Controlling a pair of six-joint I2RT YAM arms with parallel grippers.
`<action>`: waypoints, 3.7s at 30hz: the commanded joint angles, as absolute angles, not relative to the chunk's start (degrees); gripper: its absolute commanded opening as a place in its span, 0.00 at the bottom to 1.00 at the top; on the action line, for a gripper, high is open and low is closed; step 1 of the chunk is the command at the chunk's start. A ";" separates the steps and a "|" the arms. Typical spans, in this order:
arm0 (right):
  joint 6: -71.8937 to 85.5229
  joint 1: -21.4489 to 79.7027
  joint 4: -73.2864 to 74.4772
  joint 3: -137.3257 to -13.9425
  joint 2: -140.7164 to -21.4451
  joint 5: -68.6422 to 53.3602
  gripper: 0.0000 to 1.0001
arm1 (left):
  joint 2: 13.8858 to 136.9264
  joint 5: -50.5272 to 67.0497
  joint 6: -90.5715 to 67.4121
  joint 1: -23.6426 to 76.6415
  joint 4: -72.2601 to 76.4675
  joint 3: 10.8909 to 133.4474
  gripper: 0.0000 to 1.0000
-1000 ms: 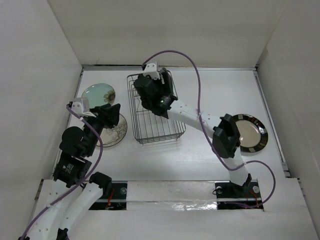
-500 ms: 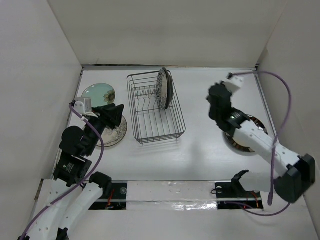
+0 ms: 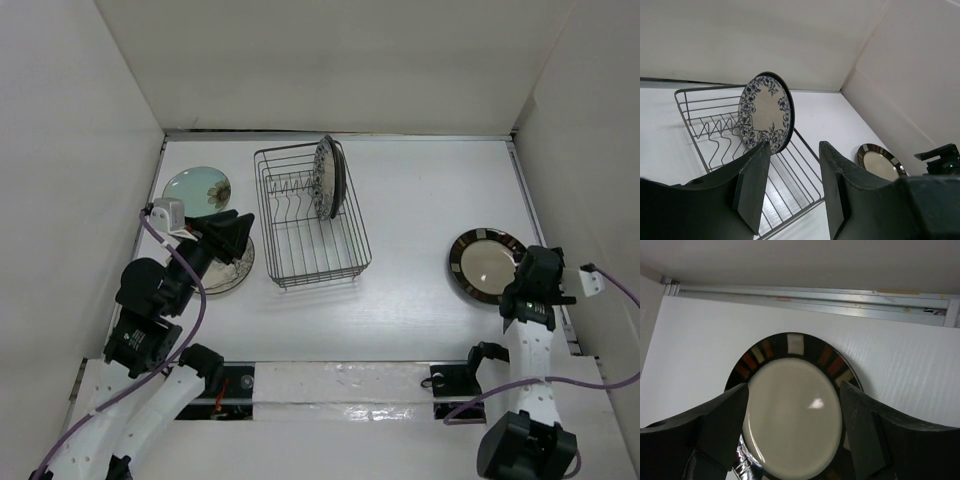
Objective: Load the plates into the dish rack
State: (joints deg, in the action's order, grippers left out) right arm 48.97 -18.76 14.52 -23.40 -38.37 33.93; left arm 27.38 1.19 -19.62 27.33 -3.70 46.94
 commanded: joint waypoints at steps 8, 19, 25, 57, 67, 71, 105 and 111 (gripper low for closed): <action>47.12 -38.04 11.96 -20.13 -42.71 12.94 0.81 | 24.26 -2.19 -18.81 29.36 -1.49 47.81 0.42; 44.65 -44.47 0.62 -15.20 -52.29 -4.56 0.81 | 24.08 -2.64 -18.81 29.36 -1.58 47.64 0.42; 44.82 -42.98 -8.96 -16.17 -61.42 -12.30 0.76 | 24.43 -2.81 -18.72 29.36 -1.58 47.72 0.42; 44.21 -23.82 -31.01 -18.89 -58.45 -17.74 0.00 | 27.16 -5.10 -18.02 29.36 -2.55 47.99 0.42; 48.07 -23.12 -39.89 -17.05 -62.14 -22.14 0.00 | 28.03 -4.75 -18.02 29.36 -2.55 47.81 0.42; 50.09 -23.12 -41.57 -18.10 -61.00 -23.82 0.00 | 28.48 -4.57 -18.02 29.36 -2.64 47.72 0.43; 32.18 30.82 -6.00 -86.55 -79.60 17.12 0.00 | 29.80 -4.39 -18.19 29.36 -2.55 47.64 0.42; 22.25 38.23 2.87 -103.69 -91.04 32.51 0.00 | 28.92 -4.75 -18.46 29.36 -2.37 47.46 0.42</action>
